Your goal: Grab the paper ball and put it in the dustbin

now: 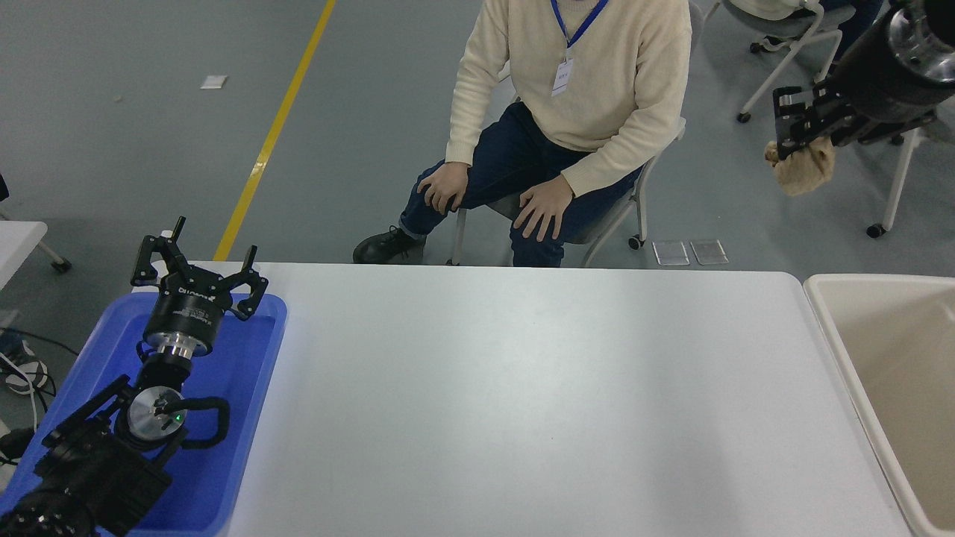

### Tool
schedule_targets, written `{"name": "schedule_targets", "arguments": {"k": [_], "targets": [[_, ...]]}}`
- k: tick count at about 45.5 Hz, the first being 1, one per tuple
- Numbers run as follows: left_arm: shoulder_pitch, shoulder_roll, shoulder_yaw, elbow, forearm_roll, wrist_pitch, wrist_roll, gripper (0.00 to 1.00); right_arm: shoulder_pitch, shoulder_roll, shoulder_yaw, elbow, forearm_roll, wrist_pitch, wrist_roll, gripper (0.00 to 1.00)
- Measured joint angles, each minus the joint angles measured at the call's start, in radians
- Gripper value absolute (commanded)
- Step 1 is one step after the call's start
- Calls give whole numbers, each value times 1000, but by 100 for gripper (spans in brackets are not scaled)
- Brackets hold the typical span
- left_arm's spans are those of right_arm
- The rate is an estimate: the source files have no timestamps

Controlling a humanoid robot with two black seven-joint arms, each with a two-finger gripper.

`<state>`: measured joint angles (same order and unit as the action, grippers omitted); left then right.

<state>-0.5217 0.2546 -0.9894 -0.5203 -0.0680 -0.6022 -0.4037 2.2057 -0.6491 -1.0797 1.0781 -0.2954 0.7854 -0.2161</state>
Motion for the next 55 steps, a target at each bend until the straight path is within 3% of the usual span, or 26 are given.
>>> {"name": "schedule_targets", "arguments": {"k": [12,29,35,45,55], "targets": [[0,0,0,0,0,3,0,100,-144,-174,-9,-94,-111,0,1,0],[0,0,0,0,0,5,0,100,-522,-261,143,-182,-167,-36,1,0],[0,0,0,0,0,5,0,100,-667,-251,193,-217,-172,-148,2,0],[0,0,0,0,0,6,0,100,-890,-202,266,-287,-173,-463,8,0],[0,0,0,0,1,6,0,100,-1081,-114,356,-461,-166,-652,12,0]]}}
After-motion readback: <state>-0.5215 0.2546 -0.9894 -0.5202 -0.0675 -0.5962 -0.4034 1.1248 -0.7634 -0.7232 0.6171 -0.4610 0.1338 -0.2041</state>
